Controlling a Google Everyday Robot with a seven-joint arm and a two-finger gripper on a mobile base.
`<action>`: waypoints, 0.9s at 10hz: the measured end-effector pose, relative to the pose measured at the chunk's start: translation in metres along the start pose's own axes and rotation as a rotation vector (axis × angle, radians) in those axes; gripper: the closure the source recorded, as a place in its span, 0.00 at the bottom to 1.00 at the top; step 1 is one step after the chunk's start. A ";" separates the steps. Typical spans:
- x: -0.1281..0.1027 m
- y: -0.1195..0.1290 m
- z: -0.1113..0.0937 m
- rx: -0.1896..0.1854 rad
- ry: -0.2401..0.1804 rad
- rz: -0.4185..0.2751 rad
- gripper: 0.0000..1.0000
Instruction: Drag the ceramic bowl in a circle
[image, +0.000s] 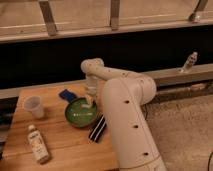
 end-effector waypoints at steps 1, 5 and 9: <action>-0.006 0.002 -0.003 -0.015 -0.012 -0.025 1.00; -0.016 0.060 -0.015 -0.098 -0.085 -0.182 1.00; 0.019 0.132 -0.005 -0.196 -0.127 -0.262 1.00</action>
